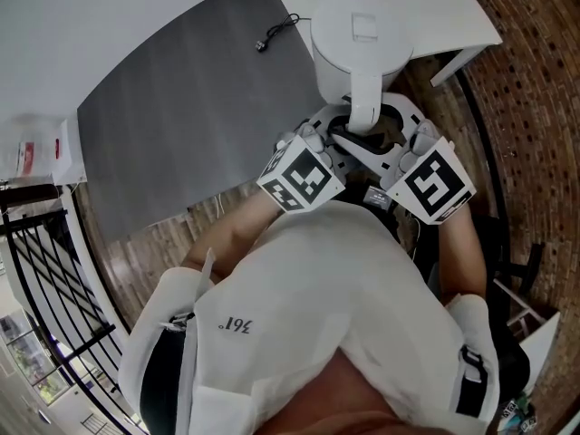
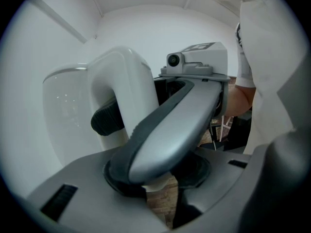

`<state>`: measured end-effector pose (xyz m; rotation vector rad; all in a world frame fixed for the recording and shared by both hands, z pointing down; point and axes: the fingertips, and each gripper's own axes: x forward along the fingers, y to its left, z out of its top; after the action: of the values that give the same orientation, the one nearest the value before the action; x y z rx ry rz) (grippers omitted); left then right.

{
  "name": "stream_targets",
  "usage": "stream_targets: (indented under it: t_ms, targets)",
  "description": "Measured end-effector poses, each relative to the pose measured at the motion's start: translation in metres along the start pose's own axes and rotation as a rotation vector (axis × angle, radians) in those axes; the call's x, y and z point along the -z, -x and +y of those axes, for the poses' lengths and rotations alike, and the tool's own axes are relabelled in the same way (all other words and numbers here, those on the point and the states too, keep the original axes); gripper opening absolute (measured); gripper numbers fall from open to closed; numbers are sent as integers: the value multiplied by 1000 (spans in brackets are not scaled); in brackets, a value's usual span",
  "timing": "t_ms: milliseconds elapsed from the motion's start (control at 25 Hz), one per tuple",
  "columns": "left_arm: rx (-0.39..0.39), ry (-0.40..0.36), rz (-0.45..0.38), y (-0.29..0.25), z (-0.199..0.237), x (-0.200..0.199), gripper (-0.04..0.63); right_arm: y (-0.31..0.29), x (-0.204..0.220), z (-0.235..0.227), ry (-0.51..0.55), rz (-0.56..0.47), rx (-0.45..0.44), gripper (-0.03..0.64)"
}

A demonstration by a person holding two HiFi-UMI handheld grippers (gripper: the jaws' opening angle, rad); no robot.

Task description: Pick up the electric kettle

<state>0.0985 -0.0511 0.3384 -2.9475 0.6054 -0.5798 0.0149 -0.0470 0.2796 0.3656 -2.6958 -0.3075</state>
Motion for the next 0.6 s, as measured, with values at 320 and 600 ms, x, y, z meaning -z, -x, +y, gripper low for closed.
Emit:
stream_targets:
  t_ms: [320, 600]
  targets:
    - [44, -24, -18, 21, 5, 10, 118, -22, -7, 6, -18, 22, 46, 175]
    - [36, -33, -16, 4, 12, 8, 120, -16, 2, -8, -9, 13, 45, 175]
